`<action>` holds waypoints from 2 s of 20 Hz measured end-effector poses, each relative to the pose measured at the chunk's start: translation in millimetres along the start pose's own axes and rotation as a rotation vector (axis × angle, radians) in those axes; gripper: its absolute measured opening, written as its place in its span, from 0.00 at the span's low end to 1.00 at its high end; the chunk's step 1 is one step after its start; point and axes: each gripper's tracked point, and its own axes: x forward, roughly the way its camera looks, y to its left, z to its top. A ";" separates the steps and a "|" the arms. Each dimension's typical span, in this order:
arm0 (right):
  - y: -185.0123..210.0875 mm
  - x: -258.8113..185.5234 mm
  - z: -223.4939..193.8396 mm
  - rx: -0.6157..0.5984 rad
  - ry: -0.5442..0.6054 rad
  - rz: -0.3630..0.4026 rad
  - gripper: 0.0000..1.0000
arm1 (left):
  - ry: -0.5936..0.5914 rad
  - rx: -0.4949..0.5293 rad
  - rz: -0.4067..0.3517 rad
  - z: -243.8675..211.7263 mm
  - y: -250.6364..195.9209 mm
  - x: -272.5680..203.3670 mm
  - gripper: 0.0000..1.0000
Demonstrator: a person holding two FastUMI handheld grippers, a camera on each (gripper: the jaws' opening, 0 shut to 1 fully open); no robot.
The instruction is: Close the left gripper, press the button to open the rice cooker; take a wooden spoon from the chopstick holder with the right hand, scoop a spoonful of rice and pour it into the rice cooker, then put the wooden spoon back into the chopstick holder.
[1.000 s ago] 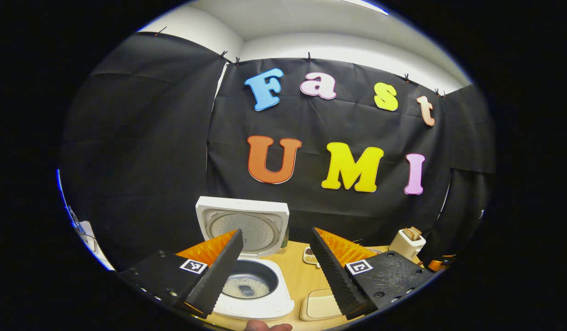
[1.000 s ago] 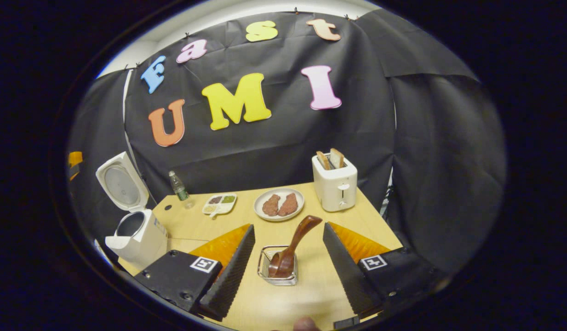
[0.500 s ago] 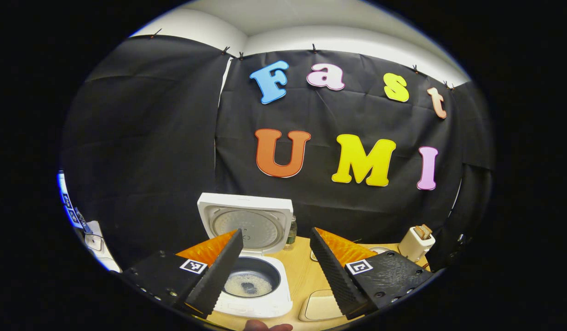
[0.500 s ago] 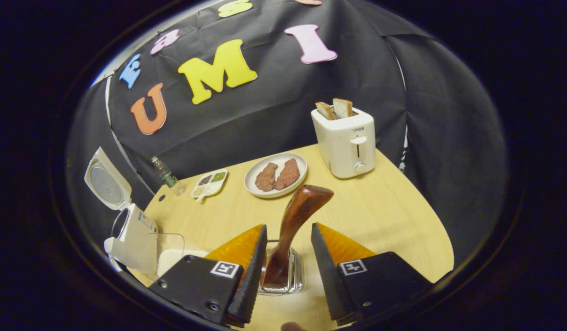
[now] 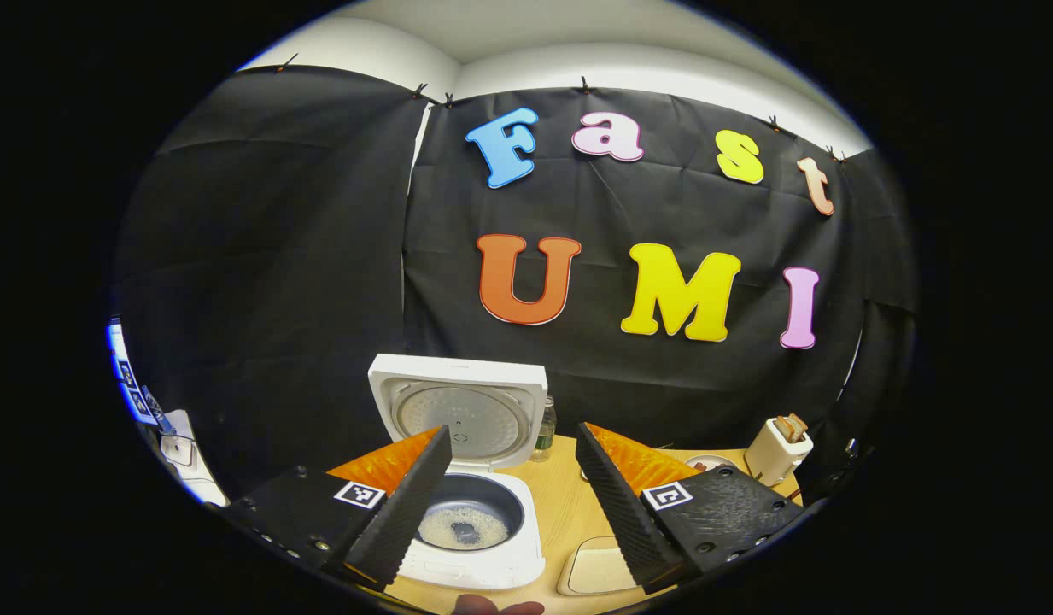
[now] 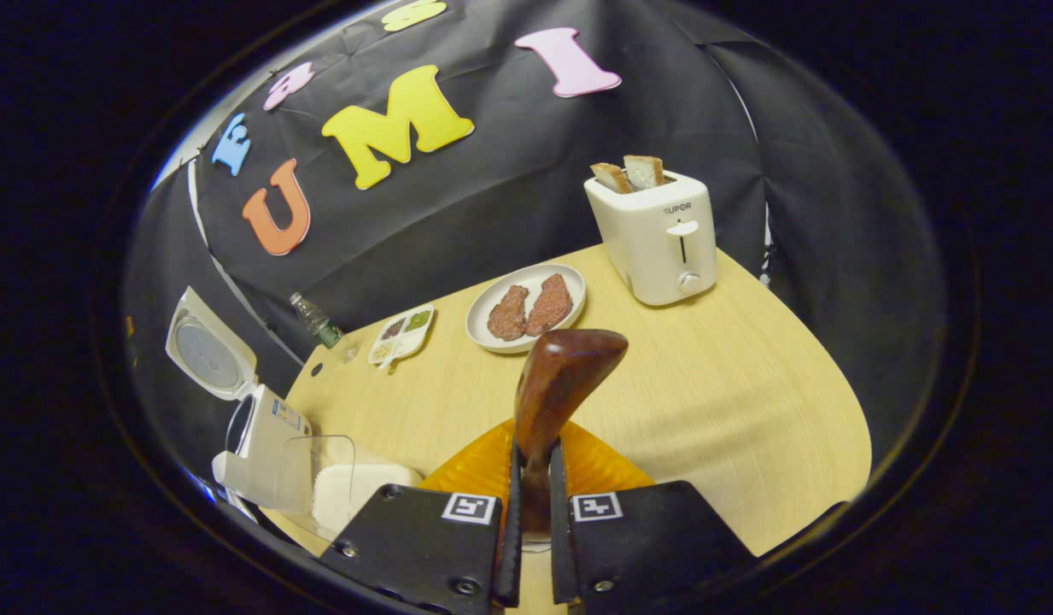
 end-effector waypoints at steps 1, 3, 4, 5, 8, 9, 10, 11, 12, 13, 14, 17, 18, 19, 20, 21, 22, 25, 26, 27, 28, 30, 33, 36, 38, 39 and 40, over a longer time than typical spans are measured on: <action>2.3 -4.6 -0.8 0.002 0.001 0.000 0.19 | -0.003 -0.004 -0.007 -0.7 0.1 -0.3 0.94; 8.3 -14.1 3.6 -0.011 -0.013 -0.013 0.12 | -0.008 -0.010 -0.027 -1.9 0.5 -2.9 0.94; 13.0 -21.0 9.4 -0.028 -0.032 -0.021 0.13 | -0.012 -0.008 -0.038 -2.6 0.8 -3.9 0.94; 17.6 -27.8 17.0 -0.049 -0.051 -0.034 0.11 | -0.020 -0.004 -0.050 -1.5 1.6 -5.6 0.94; 38.2 -55.2 48.3 -0.110 -0.150 -0.088 0.09 | -0.045 0.007 -0.085 1.7 10.6 -11.2 0.94; 50.1 -64.5 58.7 -0.136 -0.185 -0.103 0.09 | -0.053 0.008 -0.097 3.3 15.6 -12.6 0.94; 65.6 -74.6 66.2 -0.164 -0.216 -0.111 0.09 | -0.063 0.006 -0.108 4.4 21.0 -13.7 0.94; 83.6 -83.7 71.8 -0.185 -0.244 -0.109 0.09 | -0.069 0.005 -0.120 4.8 26.0 -12.9 0.94; 106.6 -92.4 73.9 -0.203 -0.267 -0.100 0.09 | -0.071 0.006 -0.132 4.9 32.5 -13.2 0.94; 129.6 -98.6 72.2 -0.213 -0.282 -0.082 0.09 | -0.073 0.008 -0.142 5.0 40.2 -11.6 0.94; 156.3 -103.3 65.9 -0.220 -0.287 -0.055 0.09 | -0.078 0.013 -0.150 5.5 49.4 -11.8 0.94; 221.3 -100.9 37.2 -0.230 -0.272 0.007 0.09 | -0.077 0.027 -0.179 2.7 74.3 -7.8 0.94; 236.4 -92.9 22.7 -0.236 -0.254 0.019 0.09 | -0.072 0.036 -0.184 0.2 82.3 -6.5 0.94; 246.2 -84.9 7.1 -0.246 -0.235 0.017 0.09 | -0.068 0.046 -0.188 -1.1 90.7 -5.6 0.94; 250.8 -73.9 -6.0 -0.264 -0.230 0.003 0.09 | -0.067 0.050 -0.190 -2.5 96.8 -4.9 0.94; 251.6 -63.0 -15.5 -0.292 -0.239 -0.025 0.09 | -0.059 0.052 -0.192 -4.8 103.3 -4.3 0.94; 247.8 -51.3 -25.2 -0.331 -0.251 -0.065 0.09 | -0.046 0.051 -0.193 -8.5 108.6 -5.4 0.94; 240.8 -17.6 -54.5 -0.444 -0.263 -0.151 0.09 | -0.011 0.060 -0.192 -17.6 125.4 -10.0 0.94; 238.1 -9.7 -60.7 -0.472 -0.267 -0.174 0.09 | -0.004 0.069 -0.186 -19.9 132.3 -10.6 0.94; 236.2 -4.0 -64.2 -0.498 -0.278 -0.198 0.09 | 0.005 0.075 -0.182 -21.4 139.0 -11.8 0.94; 234.5 0.9 -66.3 -0.522 -0.290 -0.218 0.08 | 0.014 0.076 -0.175 -23.8 143.9 -13.5 0.94; 234.5 13.5 -75.3 -0.546 -0.289 -0.231 0.09 | 0.027 0.073 -0.164 -28.4 152.0 -17.3 0.94; 250.9 26.0 -87.4 -0.463 -0.255 -0.162 0.09 | 0.033 0.074 -0.152 -30.9 162.6 -21.5 0.94; 278.7 34.4 -102.9 -0.333 -0.191 -0.048 0.09 | 0.048 0.069 -0.145 -35.1 169.6 -23.8 0.94; 289.0 35.6 -109.1 -0.242 -0.150 0.010 0.09 | 0.050 0.054 -0.143 -32.9 173.0 -24.7 0.94; 293.8 35.1 -111.7 -0.189 -0.126 0.037 0.09 | 0.047 0.047 -0.141 -31.5 172.9 -23.8 0.94; 295.0 34.2 -112.4 -0.141 -0.106 0.057 0.09 | 0.045 0.041 -0.139 -30.8 173.9 -24.0 0.94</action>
